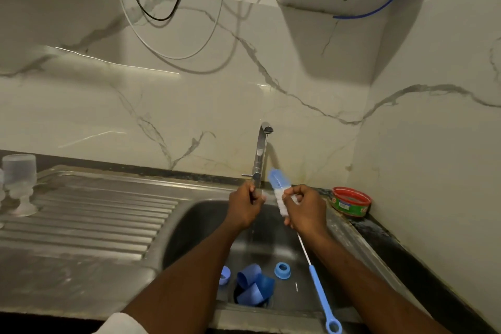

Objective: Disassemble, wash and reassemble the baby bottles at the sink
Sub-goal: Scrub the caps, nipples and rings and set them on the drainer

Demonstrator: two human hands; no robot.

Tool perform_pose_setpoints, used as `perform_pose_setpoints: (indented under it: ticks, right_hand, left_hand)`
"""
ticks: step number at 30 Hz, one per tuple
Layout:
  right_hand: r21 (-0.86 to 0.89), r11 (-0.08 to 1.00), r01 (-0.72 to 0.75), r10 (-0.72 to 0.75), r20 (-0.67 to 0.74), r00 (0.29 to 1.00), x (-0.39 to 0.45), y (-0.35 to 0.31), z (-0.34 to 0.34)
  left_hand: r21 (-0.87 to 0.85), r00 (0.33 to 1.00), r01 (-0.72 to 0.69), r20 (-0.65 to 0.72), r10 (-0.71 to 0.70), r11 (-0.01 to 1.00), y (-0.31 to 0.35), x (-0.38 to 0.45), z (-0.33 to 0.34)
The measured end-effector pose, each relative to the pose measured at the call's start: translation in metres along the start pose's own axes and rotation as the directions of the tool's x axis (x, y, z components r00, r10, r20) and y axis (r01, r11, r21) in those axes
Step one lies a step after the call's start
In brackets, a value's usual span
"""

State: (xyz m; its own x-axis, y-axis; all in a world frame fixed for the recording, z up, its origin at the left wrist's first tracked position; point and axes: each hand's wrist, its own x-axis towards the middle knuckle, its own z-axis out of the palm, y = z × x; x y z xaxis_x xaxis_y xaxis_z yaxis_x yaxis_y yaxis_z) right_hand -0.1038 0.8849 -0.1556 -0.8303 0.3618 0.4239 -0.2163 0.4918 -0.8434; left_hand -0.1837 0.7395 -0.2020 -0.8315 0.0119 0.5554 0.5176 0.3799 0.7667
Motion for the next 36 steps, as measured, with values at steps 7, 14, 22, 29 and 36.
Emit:
perform_pose_setpoints:
  ticks: [7, 14, 22, 29, 36]
  right_hand:
    - [-0.212, 0.977, -0.036, 0.078, 0.194, 0.978, -0.010, 0.009, 0.007]
    - [-0.086, 0.990, -0.109, 0.112, 0.041, 0.993, 0.014, 0.018, -0.013]
    - [-0.093, 0.975, -0.200, 0.219, 0.281, 0.934, -0.009, 0.017, 0.007]
    - [0.166, 0.965, -0.203, 0.166, 0.214, 0.963, 0.014, -0.002, -0.023]
    - [0.537, 0.842, -0.059, -0.100, 0.263, 0.960, 0.032, -0.036, -0.058]
  left_hand:
    - [0.120, 0.980, -0.189, 0.088, 0.179, 0.975, -0.011, 0.000, -0.012]
    - [0.241, 0.971, -0.223, 0.139, 0.193, 0.945, -0.002, -0.006, 0.002]
    - [0.276, 0.981, -0.063, 0.192, 0.010, 0.959, -0.014, -0.007, -0.010]
    - [0.233, 0.983, -0.026, 0.185, -0.018, 0.972, -0.012, -0.005, -0.005]
    - [0.393, 0.961, -0.099, 0.276, -0.015, 0.914, -0.026, -0.003, -0.006]
